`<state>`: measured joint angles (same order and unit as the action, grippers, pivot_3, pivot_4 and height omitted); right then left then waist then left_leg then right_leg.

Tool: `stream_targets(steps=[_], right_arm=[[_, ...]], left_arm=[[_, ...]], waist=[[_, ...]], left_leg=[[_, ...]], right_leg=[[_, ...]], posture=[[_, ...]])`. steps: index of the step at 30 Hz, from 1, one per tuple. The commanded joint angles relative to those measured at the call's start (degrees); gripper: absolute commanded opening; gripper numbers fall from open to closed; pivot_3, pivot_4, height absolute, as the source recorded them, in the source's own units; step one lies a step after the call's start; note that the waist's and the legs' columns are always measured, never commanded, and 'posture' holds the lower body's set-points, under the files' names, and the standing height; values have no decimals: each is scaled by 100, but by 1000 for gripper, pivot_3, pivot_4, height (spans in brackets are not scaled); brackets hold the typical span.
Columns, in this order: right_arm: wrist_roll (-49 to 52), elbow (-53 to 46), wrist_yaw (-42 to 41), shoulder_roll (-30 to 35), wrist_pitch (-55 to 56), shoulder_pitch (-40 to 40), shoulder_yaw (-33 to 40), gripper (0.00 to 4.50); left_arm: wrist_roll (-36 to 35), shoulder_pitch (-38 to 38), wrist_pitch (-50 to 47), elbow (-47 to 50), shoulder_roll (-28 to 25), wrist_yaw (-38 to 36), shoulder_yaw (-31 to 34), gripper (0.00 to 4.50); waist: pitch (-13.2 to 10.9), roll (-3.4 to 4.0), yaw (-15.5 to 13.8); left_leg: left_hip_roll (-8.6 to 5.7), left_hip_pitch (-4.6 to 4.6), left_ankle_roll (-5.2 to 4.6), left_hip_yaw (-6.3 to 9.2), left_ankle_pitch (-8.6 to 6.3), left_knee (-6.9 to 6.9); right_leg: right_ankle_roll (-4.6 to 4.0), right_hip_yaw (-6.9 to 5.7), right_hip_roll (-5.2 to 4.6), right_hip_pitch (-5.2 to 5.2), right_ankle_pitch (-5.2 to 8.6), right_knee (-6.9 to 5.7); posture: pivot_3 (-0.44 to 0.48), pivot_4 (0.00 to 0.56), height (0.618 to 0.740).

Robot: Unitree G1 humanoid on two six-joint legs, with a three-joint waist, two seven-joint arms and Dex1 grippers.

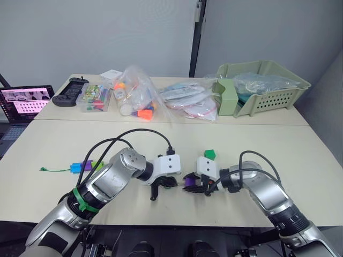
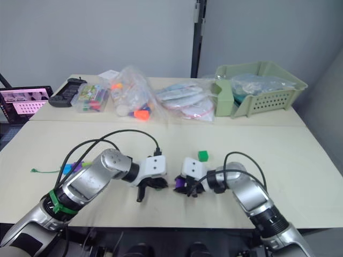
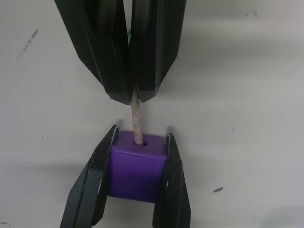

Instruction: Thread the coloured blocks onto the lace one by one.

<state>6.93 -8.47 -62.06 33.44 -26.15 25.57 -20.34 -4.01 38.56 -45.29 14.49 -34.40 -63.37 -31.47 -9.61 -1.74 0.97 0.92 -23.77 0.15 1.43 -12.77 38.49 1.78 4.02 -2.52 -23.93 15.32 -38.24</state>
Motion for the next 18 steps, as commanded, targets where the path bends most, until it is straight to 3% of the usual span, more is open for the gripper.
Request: stream_targets(steps=[1,7,17,18], right_arm=[[36,-235,87,-103,-35,18,-40,1186],[21,-258,137,-126,-101,-2,-47,1186],[-24,-303,223,-212,-240,-26,-68,1186],[-38,-316,222,-204,-258,-38,-72,1186]], left_arm=[[-47,175,144,79,309,74,-75,0],[-44,180,327,-76,644,144,-130,0],[-399,-246,1138,-690,1227,71,356,0],[-413,-254,1218,-684,1185,15,426,338]], waist=[[0,0,-3],[0,0,-2],[1,2,-35],[1,2,-35]], left_leg=[[0,0,0,0,0,2],[0,0,0,0,0,6],[-5,7,0,7,0,29],[-5,11,0,7,0,30]], right_leg=[[0,0,0,0,0,0],[0,0,1,1,0,-6],[2,-6,-4,25,-1,-8],[2,-8,-5,32,-1,-7]], posture=[[0,150,740],[0,150,740],[0,150,740],[0,150,740]])
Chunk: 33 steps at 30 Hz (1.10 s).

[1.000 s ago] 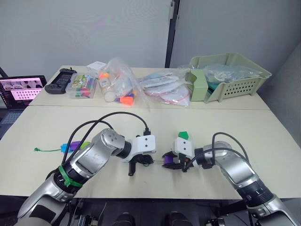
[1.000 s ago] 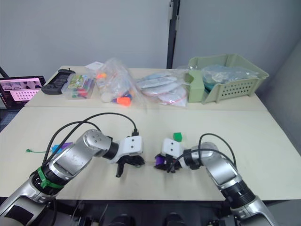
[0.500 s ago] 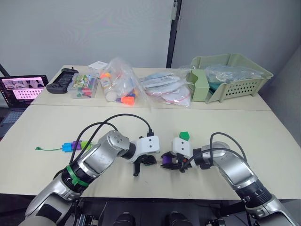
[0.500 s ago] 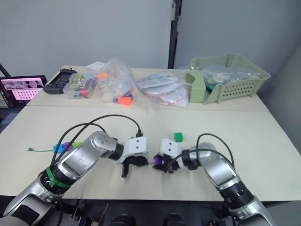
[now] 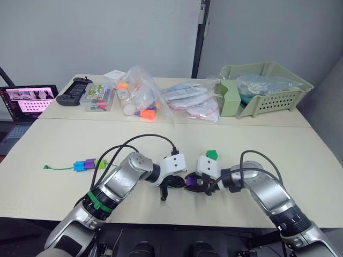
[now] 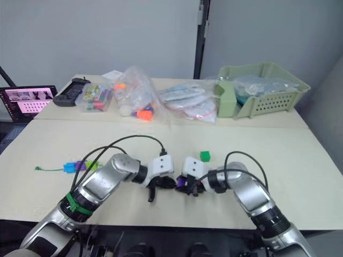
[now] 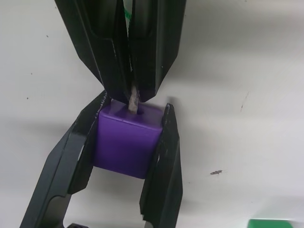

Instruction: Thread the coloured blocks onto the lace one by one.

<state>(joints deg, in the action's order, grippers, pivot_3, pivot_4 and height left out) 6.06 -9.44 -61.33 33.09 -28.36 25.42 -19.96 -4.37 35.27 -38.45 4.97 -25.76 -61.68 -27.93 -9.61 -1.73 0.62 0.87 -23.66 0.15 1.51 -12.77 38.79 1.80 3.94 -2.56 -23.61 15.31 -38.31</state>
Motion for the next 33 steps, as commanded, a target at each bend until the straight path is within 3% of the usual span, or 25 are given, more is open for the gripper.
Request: stream_targets(steps=[1,6,12,21,28,33], right_arm=[[31,-228,143,-159,-57,-33,-112,1186],[-10,-225,117,-37,-157,-85,-77,1186],[33,-284,114,60,-202,-134,-15,1186],[109,-421,60,156,-297,-200,20,1186],[133,-499,81,179,-383,-215,40,1186],[147,-520,110,196,-414,-230,39,1186]], left_arm=[[-385,72,620,272,259,-218,133,732],[-461,-73,915,306,-295,-656,516,2314],[-549,-380,1407,89,-981,-1074,734,2314],[-163,-236,2189,-890,-657,-748,666,2314],[-123,-293,2350,-1028,-544,-826,622,145],[-134,-275,2287,-890,-391,-746,618,37]], waist=[[0,0,0],[0,0,19],[0,1,54],[0,0,19],[0,0,14],[0,0,14]], left_leg=[[1,10,0,2,0,-1],[3,39,0,2,-1,-9],[7,46,-1,1,-2,-22],[4,40,-3,0,-3,-15],[3,37,-6,0,-6,-15],[3,37,-6,0,-6,-15]], right_leg=[[1,-2,1,13,-1,9],[3,-4,2,42,0,23],[2,-2,5,39,0,23],[4,-3,2,41,0,28],[4,-3,1,40,0,29],[4,-3,1,40,0,30]], posture=[[0,150,740],[0,150,740],[0,150,740],[0,150,740],[0,150,740],[0,150,740]])
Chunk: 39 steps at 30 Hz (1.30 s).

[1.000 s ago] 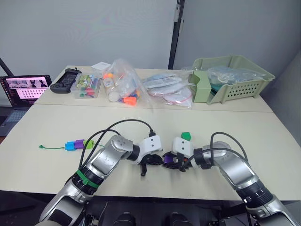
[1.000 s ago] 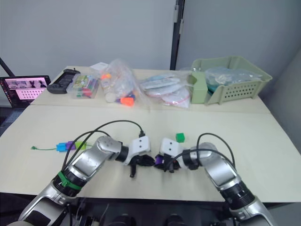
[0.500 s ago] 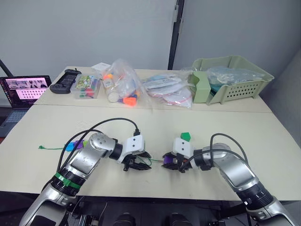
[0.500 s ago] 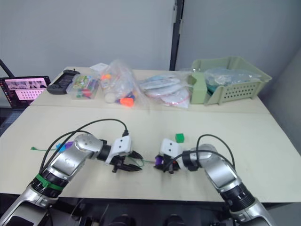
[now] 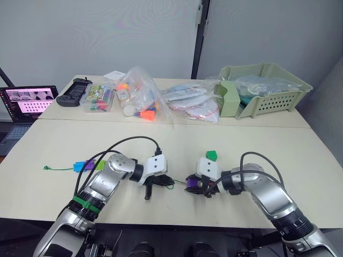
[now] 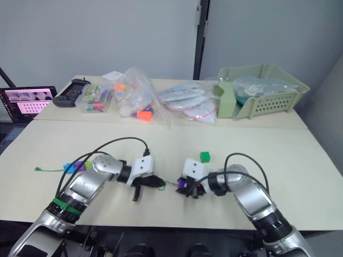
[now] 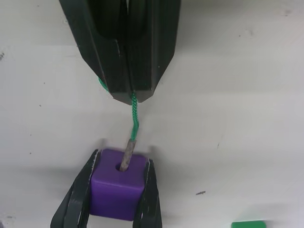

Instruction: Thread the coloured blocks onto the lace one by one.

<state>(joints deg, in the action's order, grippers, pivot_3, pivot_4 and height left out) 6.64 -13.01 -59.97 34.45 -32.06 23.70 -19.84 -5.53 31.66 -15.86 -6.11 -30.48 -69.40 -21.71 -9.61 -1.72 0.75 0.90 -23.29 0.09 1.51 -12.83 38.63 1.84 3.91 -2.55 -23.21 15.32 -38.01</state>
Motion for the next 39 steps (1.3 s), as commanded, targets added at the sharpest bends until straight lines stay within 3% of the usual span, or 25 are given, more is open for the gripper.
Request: stream_targets(steps=[1,11,22,28,30,36,37,39], right_arm=[[97,-161,-17,63,-48,-57,22,1186],[117,-138,45,61,-80,-20,-45,1186],[110,-190,64,83,-78,-54,-115,1186],[125,-145,113,36,-100,-5,-86,1186],[144,-131,163,8,-91,18,-25,2234],[337,-463,201,128,-286,-66,213,4243],[381,-600,202,203,-359,-121,307,4481],[470,-816,204,332,-476,-216,453,4481]], left_arm=[[-20,84,15,272,107,25,-18,37],[228,236,-160,480,482,136,-436,37],[571,343,-217,293,322,237,-436,37],[427,339,-327,489,159,62,-317,1876],[346,346,-386,604,81,-32,-257,2523],[272,465,-386,778,-13,-162,-251,4481],[256,519,-412,792,36,-164,-275,4500],[243,594,-437,798,106,-159,-328,4500]], waist=[[0,0,1],[0,0,-3],[0,0,8],[0,0,10],[0,0,13],[-1,0,-2],[-1,-1,-13],[-1,-1,-17]], left_leg=[[0,0,0,0,0,0],[-1,0,0,0,0,0],[0,2,0,0,0,0],[0,2,0,0,0,0],[0,2,0,0,0,0],[0,-2,0,0,0,0],[0,-3,0,1,0,0],[-2,-7,0,2,0,2]], right_leg=[[0,0,0,0,0,0],[0,0,0,1,0,1],[1,1,1,2,1,2],[1,1,1,2,1,2],[2,0,1,2,1,1],[2,0,0,-1,1,2],[2,0,1,-1,1,2],[3,-1,0,-1,1,4]], posture=[[0,150,740],[0,150,740],[0,150,740],[0,150,740],[0,150,740],[0,150,740],[0,150,740],[0,150,740]])
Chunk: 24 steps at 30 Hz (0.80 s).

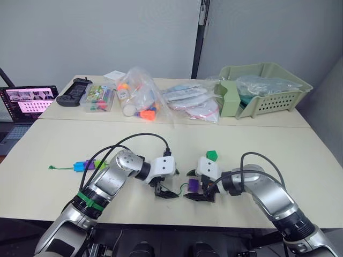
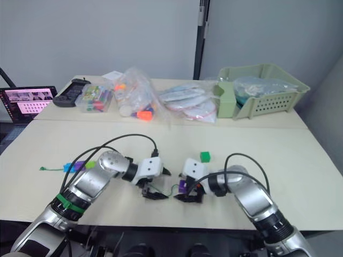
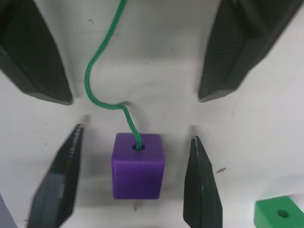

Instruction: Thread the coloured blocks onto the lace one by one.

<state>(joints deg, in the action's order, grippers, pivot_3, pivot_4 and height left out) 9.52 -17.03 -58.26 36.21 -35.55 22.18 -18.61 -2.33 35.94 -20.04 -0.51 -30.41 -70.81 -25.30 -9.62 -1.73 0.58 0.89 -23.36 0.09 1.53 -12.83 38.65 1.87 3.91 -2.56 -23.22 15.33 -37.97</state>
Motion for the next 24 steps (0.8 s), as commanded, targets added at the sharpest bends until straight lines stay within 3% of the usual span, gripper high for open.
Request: stream_targets(steps=[1,5,13,24], right_arm=[[242,-525,41,235,-181,-125,422,4481],[668,-1105,-29,703,-401,-640,1130,4481],[799,-1120,131,975,-335,-991,1398,4481],[626,-763,256,897,-45,-928,968,4500]], left_arm=[[-62,207,-32,210,153,8,-2,4500],[181,419,-79,-129,667,297,-305,4500],[442,258,-168,-312,844,498,-585,4500],[289,228,-205,-248,870,377,-505,1207]], waist=[[0,0,0],[0,-1,-37],[-1,-1,78],[0,-1,19]], left_leg=[[-1,0,0,0,0,0],[-5,-5,0,2,0,1],[1,6,-1,-2,-1,-11],[-3,1,-1,-3,-1,-5]], right_leg=[[1,0,-1,0,0,2],[4,1,-2,2,2,4],[6,8,6,1,2,5],[7,8,1,2,2,8]], posture=[[0,150,740],[0,150,740],[0,150,740],[0,150,740]])
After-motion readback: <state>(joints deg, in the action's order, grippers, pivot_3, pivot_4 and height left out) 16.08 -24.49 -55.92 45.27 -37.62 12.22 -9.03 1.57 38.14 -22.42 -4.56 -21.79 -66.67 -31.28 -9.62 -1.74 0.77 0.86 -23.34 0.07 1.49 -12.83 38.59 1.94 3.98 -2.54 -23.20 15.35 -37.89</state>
